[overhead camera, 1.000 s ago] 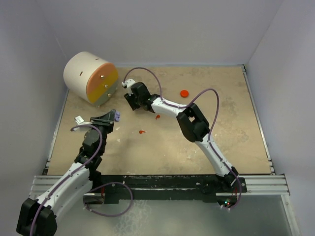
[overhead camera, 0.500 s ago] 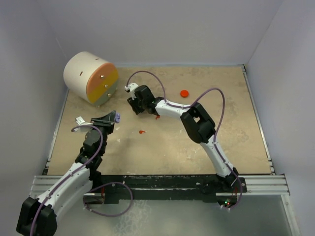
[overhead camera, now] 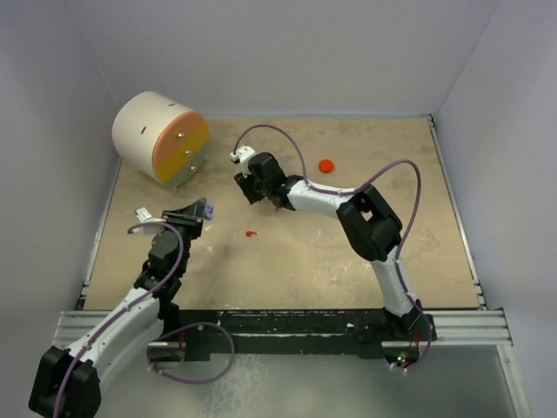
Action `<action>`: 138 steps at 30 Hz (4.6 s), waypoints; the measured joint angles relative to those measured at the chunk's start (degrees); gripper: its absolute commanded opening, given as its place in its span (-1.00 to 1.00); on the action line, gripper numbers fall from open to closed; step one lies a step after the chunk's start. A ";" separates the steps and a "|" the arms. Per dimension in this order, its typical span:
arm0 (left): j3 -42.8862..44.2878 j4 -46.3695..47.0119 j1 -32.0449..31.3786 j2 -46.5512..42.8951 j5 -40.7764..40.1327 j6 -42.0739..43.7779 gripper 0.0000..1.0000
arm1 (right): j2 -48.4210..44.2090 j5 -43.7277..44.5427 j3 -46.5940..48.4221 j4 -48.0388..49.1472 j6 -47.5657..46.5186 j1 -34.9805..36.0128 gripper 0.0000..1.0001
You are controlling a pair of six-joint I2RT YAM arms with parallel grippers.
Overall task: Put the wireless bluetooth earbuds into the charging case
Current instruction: Pick up the earbud from the center of the board, then place the earbud in the charging case.
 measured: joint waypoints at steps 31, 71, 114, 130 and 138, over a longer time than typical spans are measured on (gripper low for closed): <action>-0.04 1.55 0.00 1.75 0.63 -0.83 -1.00 | -0.68 -3.76 -4.76 4.81 5.95 -4.76 -0.04; -0.04 1.84 0.00 2.05 0.76 -0.85 -1.00 | 2.56 -3.23 -2.34 5.95 5.46 -4.76 -0.59; 23.54 2.58 0.00 36.50 13.94 -4.37 -1.00 | -34.60 30.49 -20.94 -2.19 -1.90 9.88 -1.00; 24.46 8.20 -2.01 41.40 20.76 -5.31 -1.00 | -35.58 33.90 -20.72 -6.51 -5.95 14.19 -1.00; 24.44 11.63 -4.33 42.01 22.03 -5.27 -1.00 | -35.56 34.32 -18.08 -10.08 -8.24 15.65 -1.00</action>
